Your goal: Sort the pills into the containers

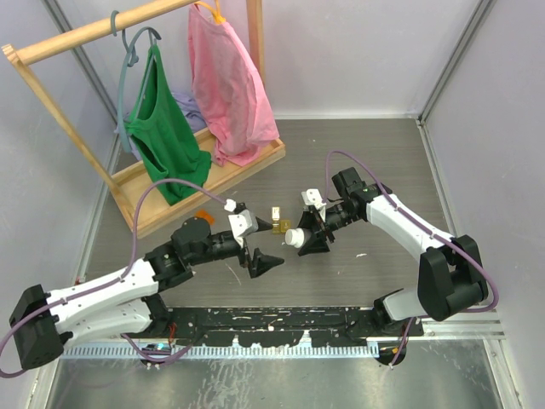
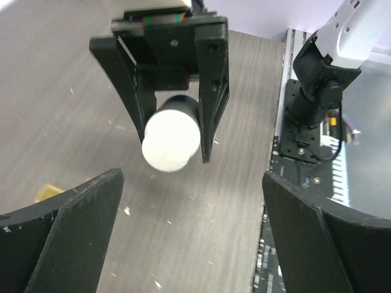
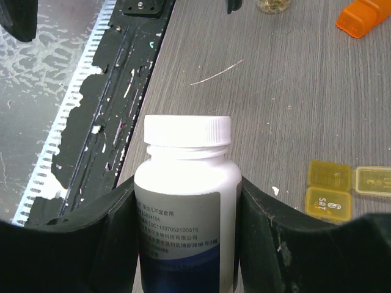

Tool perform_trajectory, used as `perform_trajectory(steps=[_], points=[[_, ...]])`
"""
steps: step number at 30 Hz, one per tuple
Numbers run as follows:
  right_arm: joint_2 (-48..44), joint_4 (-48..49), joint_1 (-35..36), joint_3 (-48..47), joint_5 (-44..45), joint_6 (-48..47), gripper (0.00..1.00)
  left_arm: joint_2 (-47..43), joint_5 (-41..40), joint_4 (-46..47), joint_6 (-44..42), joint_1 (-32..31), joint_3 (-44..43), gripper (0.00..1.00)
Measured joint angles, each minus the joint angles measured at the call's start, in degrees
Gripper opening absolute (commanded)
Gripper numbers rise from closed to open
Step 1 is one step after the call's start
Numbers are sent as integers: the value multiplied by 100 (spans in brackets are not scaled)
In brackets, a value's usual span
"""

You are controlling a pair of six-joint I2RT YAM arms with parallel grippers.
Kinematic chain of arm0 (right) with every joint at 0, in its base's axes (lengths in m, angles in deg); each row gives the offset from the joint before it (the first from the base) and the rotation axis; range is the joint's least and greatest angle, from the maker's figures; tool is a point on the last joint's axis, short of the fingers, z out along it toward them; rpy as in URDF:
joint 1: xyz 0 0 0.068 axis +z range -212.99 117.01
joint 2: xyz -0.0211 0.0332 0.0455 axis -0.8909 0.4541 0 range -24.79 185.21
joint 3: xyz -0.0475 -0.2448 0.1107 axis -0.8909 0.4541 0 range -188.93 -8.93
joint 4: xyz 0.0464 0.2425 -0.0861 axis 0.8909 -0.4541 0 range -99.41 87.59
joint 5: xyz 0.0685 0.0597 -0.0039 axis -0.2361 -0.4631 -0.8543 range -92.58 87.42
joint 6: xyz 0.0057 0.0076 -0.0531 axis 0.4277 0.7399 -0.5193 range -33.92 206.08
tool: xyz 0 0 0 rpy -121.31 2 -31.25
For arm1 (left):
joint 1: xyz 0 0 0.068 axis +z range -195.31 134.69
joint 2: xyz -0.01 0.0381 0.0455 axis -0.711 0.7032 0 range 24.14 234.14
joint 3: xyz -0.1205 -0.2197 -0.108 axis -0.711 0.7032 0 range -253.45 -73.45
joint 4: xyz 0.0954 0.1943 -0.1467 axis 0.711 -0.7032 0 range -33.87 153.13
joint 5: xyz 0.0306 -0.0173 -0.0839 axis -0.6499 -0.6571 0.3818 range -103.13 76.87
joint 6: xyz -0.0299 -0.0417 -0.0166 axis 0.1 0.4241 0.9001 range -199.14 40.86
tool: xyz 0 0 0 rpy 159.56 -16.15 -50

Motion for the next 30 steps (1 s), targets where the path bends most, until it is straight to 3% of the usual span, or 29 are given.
perform_trajectory(steps=[9,14,30], points=[[0,0,0,0,11,-2,1,664,466,929,-1377,31,-2,100],[0,0,0,0,17,-11,1,1132,778,1016,-1655,219,-37,84],[0,0,0,0,15,-22,1,1700,940,1115,-1753,345,-339,65]])
